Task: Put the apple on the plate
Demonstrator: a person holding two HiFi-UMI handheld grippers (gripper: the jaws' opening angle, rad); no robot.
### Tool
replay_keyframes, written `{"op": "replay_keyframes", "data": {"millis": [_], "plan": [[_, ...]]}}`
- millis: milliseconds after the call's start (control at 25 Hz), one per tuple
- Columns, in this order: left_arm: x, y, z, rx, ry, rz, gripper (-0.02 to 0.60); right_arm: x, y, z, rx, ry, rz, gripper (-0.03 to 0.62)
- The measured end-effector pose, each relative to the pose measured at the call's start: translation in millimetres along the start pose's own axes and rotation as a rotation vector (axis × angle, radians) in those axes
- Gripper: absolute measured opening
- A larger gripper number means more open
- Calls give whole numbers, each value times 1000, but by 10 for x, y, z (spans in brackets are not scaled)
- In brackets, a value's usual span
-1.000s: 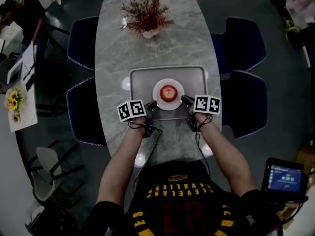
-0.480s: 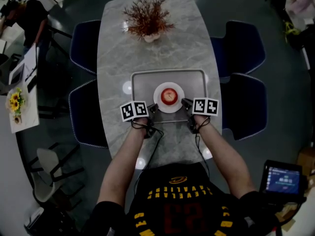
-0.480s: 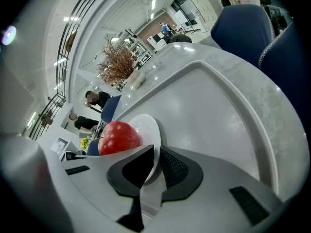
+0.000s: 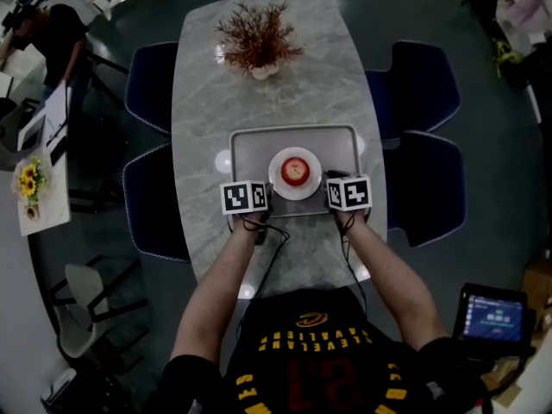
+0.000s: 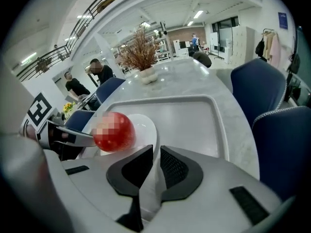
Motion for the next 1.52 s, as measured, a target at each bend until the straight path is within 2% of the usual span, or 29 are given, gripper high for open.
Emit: {"op": "replay_keyframes", "data": {"millis": [80,200,360,440,560,600,680,800,1000,1080,1280,1520], "plan": [[-45,-11,-62,-3,-52,23,86,-45,-65,-56,15,-54,-11,43],[-89,-124,-161,31,-118,70,86,-110,-62,-175,2,-139,-41,41],[-103,-363,-357,45,-202,208,78,-154,48,-381,-64,-240,-76,41],[-66,-529,-519,61,-243,283,7,-146,156,-552,-104,-280,-88,41],[41,-788,-727,103,-281,372,2,-104,296,-818,-140,-325,-85,33],[74,-861,-747,114,-288,394,2,-92,315,-871,-151,-339,-77,6],[137,-1016,-773,140,-305,427,2,-67,349,-971,-178,-364,-59,6],[271,-1302,-944,195,-344,461,2,-9,482,-1251,-219,-409,-54,6],[504,-1637,-1207,268,-408,466,2,160,672,-1658,-265,-484,-73,6],[604,-1692,-1312,264,-422,472,2,244,728,-1773,-273,-495,-74,6],[848,-1816,-1614,183,-483,529,2,384,750,-2023,-273,-513,-30,6],[929,-1933,-1903,218,-550,522,2,406,961,-2331,-305,-574,-25,6]]}}
Point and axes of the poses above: the fingertips, and each gripper's own axes: z forward along the fingers, y to its left, x out of its underside, the point moved 2 cm from there along -z, backward along the fingers, and after that the axes turned 7 degrees about x, right-handed, at the moved point
